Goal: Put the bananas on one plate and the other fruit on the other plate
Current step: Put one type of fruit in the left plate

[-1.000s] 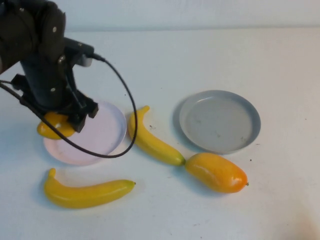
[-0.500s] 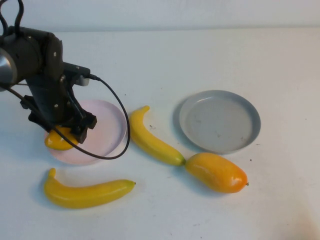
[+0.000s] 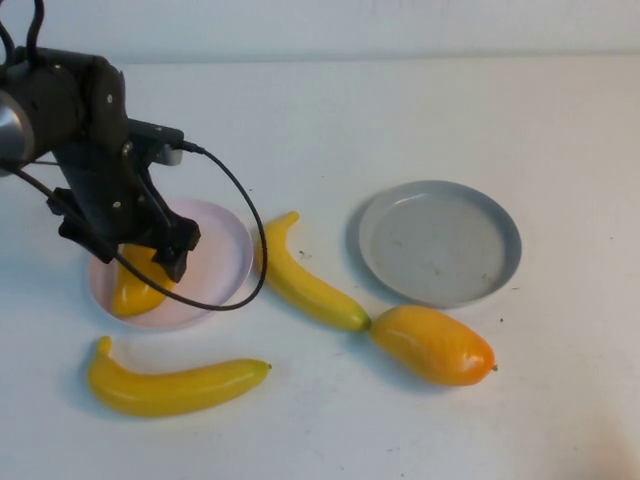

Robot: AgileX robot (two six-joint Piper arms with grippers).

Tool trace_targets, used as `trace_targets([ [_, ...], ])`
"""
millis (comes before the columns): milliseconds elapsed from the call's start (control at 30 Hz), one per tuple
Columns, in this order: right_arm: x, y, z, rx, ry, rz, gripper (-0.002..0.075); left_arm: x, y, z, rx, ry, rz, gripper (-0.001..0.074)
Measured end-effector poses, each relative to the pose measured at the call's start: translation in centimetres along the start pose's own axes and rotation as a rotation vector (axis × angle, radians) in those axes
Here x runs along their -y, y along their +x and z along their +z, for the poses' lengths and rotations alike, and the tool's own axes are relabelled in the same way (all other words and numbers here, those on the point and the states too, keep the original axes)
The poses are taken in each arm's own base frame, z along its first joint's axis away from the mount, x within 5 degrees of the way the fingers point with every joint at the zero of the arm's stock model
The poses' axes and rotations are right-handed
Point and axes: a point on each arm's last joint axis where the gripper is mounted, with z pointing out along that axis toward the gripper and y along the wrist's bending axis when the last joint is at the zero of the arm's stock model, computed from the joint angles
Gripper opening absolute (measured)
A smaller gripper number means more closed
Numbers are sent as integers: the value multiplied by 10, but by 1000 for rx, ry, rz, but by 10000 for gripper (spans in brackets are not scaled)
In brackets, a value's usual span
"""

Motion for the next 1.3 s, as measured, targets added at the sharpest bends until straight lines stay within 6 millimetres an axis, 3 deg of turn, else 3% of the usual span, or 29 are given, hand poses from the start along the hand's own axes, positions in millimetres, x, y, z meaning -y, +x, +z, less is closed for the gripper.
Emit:
trace_targets([
  [67,0,0,0,0,0,0,-16,5,-3,-7,19,65,45,668],
  [167,0,0,0,0,0,0,-16,26,-8,-21,85,190,266,668],
  [400,0,0,0,0,0,0,-16,112,-2,-34,204,352,1023,654],
  [600,0,0,0,0,0,0,-16,165,4,-40,306,324,1330,645],
  [833,0,0,0,0,0,0,-15,210,9,-43,436,266,1512,644],
  [1000,0,0,0,0,0,0,-16,233,12,-30,447,268,1566,644],
  [1300,0,0,0,0,0,0,-16,241,7,-3,418,274,1565,644],
])
